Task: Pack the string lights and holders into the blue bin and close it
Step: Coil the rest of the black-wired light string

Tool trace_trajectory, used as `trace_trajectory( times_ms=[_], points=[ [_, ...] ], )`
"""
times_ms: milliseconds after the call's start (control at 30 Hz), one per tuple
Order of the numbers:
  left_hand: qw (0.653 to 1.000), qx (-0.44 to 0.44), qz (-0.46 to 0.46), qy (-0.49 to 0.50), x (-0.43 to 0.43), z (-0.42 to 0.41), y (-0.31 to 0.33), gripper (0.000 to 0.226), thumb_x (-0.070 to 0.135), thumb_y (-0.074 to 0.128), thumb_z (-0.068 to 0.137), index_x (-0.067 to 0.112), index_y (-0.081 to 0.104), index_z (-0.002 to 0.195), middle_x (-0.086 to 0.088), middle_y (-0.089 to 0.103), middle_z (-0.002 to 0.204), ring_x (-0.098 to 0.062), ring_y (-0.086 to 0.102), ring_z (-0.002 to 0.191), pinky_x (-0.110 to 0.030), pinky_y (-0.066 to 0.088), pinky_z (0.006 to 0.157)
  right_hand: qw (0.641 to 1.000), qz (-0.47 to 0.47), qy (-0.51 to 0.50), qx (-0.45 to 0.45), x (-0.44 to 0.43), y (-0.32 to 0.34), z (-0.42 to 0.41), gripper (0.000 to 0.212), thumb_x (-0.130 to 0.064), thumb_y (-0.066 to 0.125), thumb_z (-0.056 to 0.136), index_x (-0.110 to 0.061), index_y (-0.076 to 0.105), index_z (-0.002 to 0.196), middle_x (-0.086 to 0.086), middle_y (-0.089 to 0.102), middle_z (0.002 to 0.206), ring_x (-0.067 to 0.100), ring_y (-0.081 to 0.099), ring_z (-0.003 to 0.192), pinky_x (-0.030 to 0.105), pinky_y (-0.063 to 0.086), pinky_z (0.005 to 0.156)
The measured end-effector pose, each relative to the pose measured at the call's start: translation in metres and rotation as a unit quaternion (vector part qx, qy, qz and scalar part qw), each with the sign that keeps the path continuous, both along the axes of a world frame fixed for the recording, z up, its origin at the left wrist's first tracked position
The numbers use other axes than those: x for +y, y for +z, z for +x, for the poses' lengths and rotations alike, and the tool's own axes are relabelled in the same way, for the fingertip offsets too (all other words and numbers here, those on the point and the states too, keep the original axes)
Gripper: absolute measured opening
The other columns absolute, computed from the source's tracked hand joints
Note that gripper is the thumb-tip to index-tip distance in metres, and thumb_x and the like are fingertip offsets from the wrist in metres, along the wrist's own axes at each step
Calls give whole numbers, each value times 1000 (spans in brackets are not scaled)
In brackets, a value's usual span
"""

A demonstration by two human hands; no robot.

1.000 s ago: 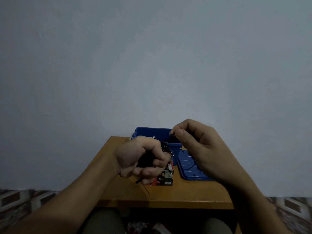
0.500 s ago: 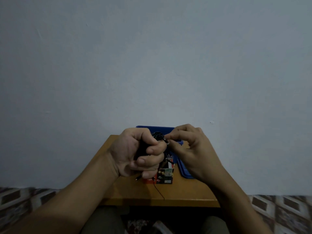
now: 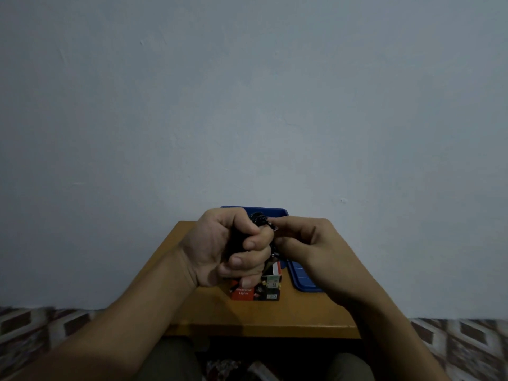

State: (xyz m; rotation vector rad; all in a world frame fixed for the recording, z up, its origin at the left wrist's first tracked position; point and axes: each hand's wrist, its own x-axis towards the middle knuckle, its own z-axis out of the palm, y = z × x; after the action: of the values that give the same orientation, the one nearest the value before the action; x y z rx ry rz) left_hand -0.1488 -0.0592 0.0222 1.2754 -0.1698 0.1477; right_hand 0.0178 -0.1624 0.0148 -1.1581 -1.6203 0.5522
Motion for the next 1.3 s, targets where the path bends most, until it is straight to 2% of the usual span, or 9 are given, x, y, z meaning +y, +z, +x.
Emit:
trace_trajectory(
  times_ms=[100,233,400,500,600,767,900,1100,1300],
  points=[
    [1000,-12,-5,-6,-1,0,0,18,20,50,83,10,54,68,-2,54,51,-14,36,34,-30,47,54,999,-23,39,17,-2,2,3,38,-9,55,89,-18,67,125,10,74,109,37,67,103,59,52,93],
    [999,-13,-20,-21,-1,2,2,24,20,50,84,9,55,63,-3,55,48,-18,28,34,-29,46,51,996,-36,62,49,-3,3,3,35,-20,61,90,-17,67,124,10,72,112,36,66,106,57,52,97],
    [999,8,-16,-26,-1,2,2,31,23,52,84,9,56,57,-5,53,44,-21,17,31,-28,45,47,997,-36,59,45,0,3,4,40,-4,62,96,-18,58,134,8,73,107,30,69,102,49,53,93],
    [999,32,-1,-7,-2,2,0,35,25,55,86,10,55,55,-4,51,41,-18,29,29,-26,46,45,998,-24,62,-8,-2,5,2,51,-2,64,94,-23,54,140,6,72,111,21,69,108,43,56,95],
    [998,51,23,25,-3,3,-1,40,29,57,88,11,54,53,-3,48,39,-11,41,29,-25,46,43,997,-12,59,-55,-2,5,1,42,-4,64,94,-19,60,133,2,72,117,19,67,112,44,55,97],
    [996,67,37,44,-6,3,-1,48,37,56,93,9,55,54,-4,48,40,-11,40,29,-24,47,43,998,-9,58,-32,-3,3,0,30,-2,58,97,-16,65,123,3,73,109,21,70,104,38,56,90],
    [994,74,44,64,-6,1,1,51,41,54,95,7,56,57,-5,50,41,-10,41,29,-24,46,43,998,-15,56,-13,1,-1,-2,37,-10,55,101,-21,57,136,8,71,114,25,68,109,53,54,97],
    [991,96,76,62,-9,-1,0,57,48,48,98,8,61,60,-6,54,45,-9,46,32,-26,47,46,996,-20,83,-2,-1,-2,1,27,-3,58,99,-13,65,123,7,73,111,25,69,108,45,55,96],
    [991,98,66,66,-9,-2,0,58,49,52,97,5,64,61,-10,59,48,-9,51,31,-24,52,44,996,-25,84,5,0,-2,1,29,-5,59,98,-13,65,125,8,73,112,26,69,109,50,54,98]
  ],
)
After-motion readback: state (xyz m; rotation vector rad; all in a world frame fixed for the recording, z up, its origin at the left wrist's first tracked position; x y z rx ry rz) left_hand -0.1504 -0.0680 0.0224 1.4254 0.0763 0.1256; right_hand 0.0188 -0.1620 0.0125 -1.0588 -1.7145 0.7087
